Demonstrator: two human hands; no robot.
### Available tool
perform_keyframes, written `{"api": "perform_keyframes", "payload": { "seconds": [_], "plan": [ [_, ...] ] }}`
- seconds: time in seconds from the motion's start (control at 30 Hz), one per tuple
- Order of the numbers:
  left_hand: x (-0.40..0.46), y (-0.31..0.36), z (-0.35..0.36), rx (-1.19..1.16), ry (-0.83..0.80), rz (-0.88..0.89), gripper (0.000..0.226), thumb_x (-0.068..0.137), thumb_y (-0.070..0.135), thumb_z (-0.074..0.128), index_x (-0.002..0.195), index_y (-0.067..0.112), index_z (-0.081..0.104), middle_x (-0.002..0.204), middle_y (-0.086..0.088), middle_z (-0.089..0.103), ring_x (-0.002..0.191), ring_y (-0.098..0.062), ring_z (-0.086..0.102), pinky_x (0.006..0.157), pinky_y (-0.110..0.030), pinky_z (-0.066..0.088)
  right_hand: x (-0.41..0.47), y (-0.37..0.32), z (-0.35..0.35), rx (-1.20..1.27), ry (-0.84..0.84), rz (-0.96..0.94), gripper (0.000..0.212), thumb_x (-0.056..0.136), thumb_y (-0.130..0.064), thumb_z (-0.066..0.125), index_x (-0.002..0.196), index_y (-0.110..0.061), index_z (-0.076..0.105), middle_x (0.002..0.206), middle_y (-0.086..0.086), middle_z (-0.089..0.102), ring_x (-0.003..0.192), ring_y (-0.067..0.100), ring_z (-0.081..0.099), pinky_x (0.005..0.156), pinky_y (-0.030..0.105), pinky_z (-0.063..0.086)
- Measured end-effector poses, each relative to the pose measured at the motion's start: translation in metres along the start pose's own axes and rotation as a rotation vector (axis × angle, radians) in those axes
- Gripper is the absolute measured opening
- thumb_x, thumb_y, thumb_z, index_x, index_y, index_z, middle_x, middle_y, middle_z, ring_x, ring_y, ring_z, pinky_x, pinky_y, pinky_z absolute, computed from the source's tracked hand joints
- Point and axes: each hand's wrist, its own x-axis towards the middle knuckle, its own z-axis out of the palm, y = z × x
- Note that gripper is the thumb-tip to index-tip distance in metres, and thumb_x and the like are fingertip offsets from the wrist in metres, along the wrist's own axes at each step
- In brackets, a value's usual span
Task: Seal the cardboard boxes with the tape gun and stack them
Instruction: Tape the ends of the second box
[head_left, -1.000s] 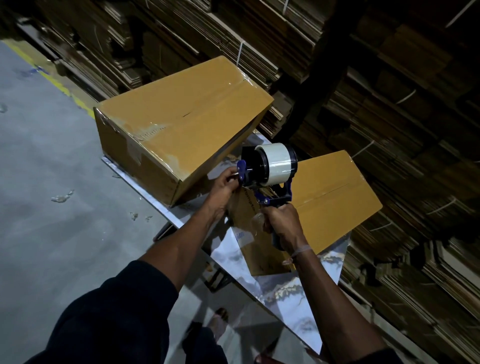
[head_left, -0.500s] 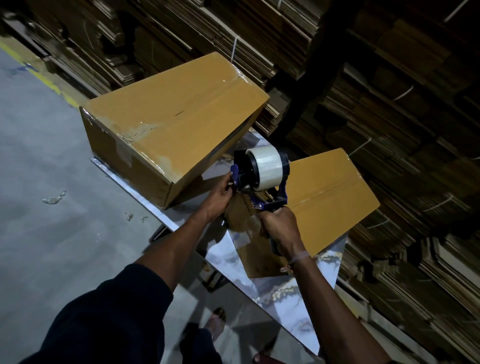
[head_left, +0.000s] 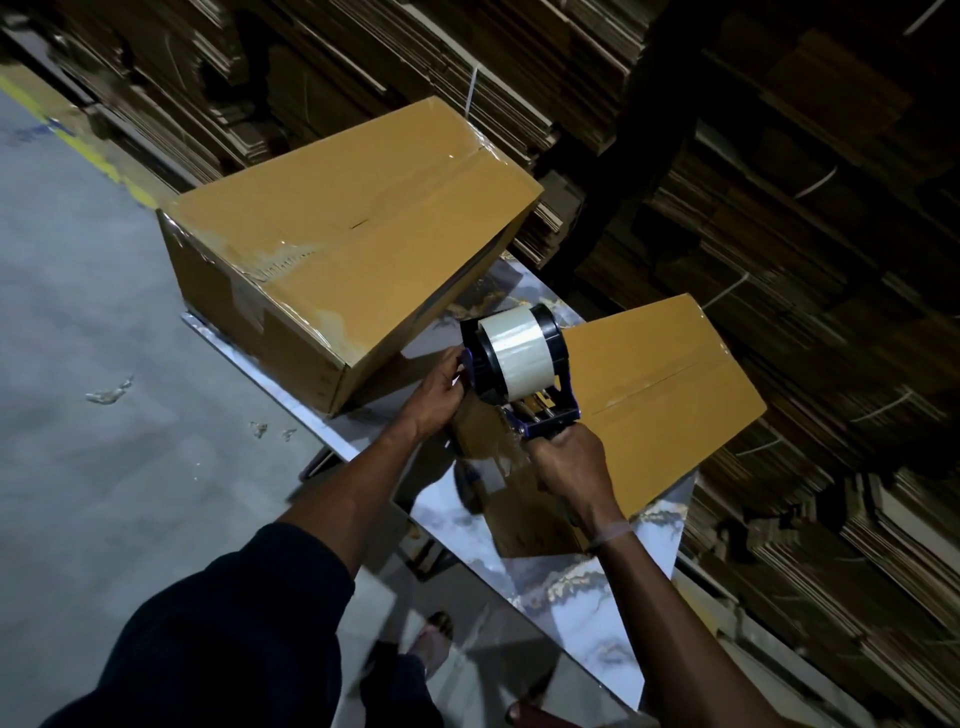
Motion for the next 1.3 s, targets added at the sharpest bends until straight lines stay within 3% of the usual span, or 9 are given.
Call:
{"api": "perform_keyframes", "payload": {
  "seconds": [0.07,0.23,0.37,0.5,0.63,0.73,0.9,1.1,1.3],
  "plan": [
    [0.001,0.001,-0.001,0.013,0.001,0.043,0.048,0.105,0.0,0.046,0.149,0.02,0.046,0.151,-0.009,0.049,0.139,-0.016,0.047,0.119,-0.047,0.039,-0.009,0.006,-0.006,-0.003,-0.001,0.027,0.033,0.079,-0.015,0.066,0.054,-0.014,0.045,0.049,0.003,0.037,0.05,0.019,0.032,0.054,0.032,0.029],
    [-0.006,0.019,-0.003,0.016,0.001,0.235,0.029,0.108,0.035,0.042,0.128,0.025,0.06,0.131,-0.004,0.057,0.128,-0.006,0.055,0.106,-0.025,0.044,-0.04,0.026,-0.023,0.008,-0.01,0.023,0.033,0.072,-0.019,0.062,0.058,-0.013,0.033,0.052,0.008,0.027,0.056,0.02,0.02,0.057,0.038,0.018],
    [-0.003,0.017,-0.003,0.003,-0.02,0.264,0.023,0.11,0.025,0.046,0.124,0.02,0.065,0.128,-0.006,0.059,0.128,-0.019,0.056,0.109,-0.038,0.045,-0.058,0.04,-0.028,0.034,0.009,0.006,0.036,0.064,-0.023,0.057,0.055,-0.02,0.022,0.049,-0.001,0.02,0.057,0.02,0.015,0.058,0.038,0.015],
    [-0.006,0.024,-0.006,-0.055,-0.042,0.184,0.024,0.11,0.025,0.047,0.123,0.022,0.066,0.131,-0.006,0.06,0.13,-0.018,0.055,0.11,-0.037,0.045,-0.059,0.038,-0.026,0.058,0.021,0.016,0.034,0.061,-0.019,0.054,0.054,-0.023,0.02,0.05,-0.002,0.02,0.057,0.018,0.015,0.059,0.039,0.015],
    [-0.008,0.032,-0.013,-0.11,-0.081,0.129,0.032,0.11,0.012,0.043,0.129,0.018,0.069,0.138,0.002,0.064,0.135,-0.013,0.053,0.112,-0.029,0.042,-0.062,0.04,-0.024,0.063,0.034,0.032,0.033,0.06,-0.018,0.052,0.051,-0.024,0.021,0.049,-0.005,0.019,0.056,0.016,0.015,0.059,0.037,0.015],
    [-0.01,0.035,-0.014,-0.221,-0.022,0.037,0.035,0.109,0.01,0.043,0.132,0.018,0.069,0.14,0.002,0.065,0.134,-0.013,0.055,0.11,-0.033,0.044,-0.062,0.041,-0.023,0.049,0.044,0.033,0.033,0.059,-0.018,0.052,0.05,-0.024,0.021,0.049,-0.005,0.019,0.056,0.017,0.015,0.059,0.039,0.016],
    [-0.018,0.04,-0.008,-0.17,0.093,0.182,0.019,0.106,0.018,0.057,0.116,0.019,0.073,0.13,-0.004,0.064,0.13,-0.018,0.056,0.111,-0.041,0.045,-0.064,0.04,-0.022,0.058,0.052,0.025,0.034,0.058,-0.017,0.051,0.051,-0.026,0.019,0.051,-0.006,0.018,0.058,0.016,0.014,0.059,0.038,0.014],
    [-0.018,0.037,0.006,0.023,0.016,0.228,0.017,0.1,0.028,0.058,0.107,0.027,0.074,0.133,-0.007,0.053,0.131,-0.016,0.05,0.109,-0.03,0.042,-0.065,0.038,-0.024,0.052,0.031,0.03,0.036,0.061,-0.019,0.052,0.05,-0.026,0.018,0.05,-0.005,0.017,0.059,0.018,0.013,0.061,0.043,0.015],
    [-0.022,0.025,0.009,0.029,0.058,0.236,0.016,0.098,0.039,0.056,0.108,0.036,0.068,0.137,-0.011,0.05,0.134,-0.016,0.048,0.111,-0.017,0.036,-0.066,0.035,-0.026,0.044,0.021,0.031,0.033,0.061,-0.018,0.052,0.05,-0.023,0.021,0.048,-0.004,0.021,0.053,0.016,0.014,0.059,0.036,0.015]
  ]
}}
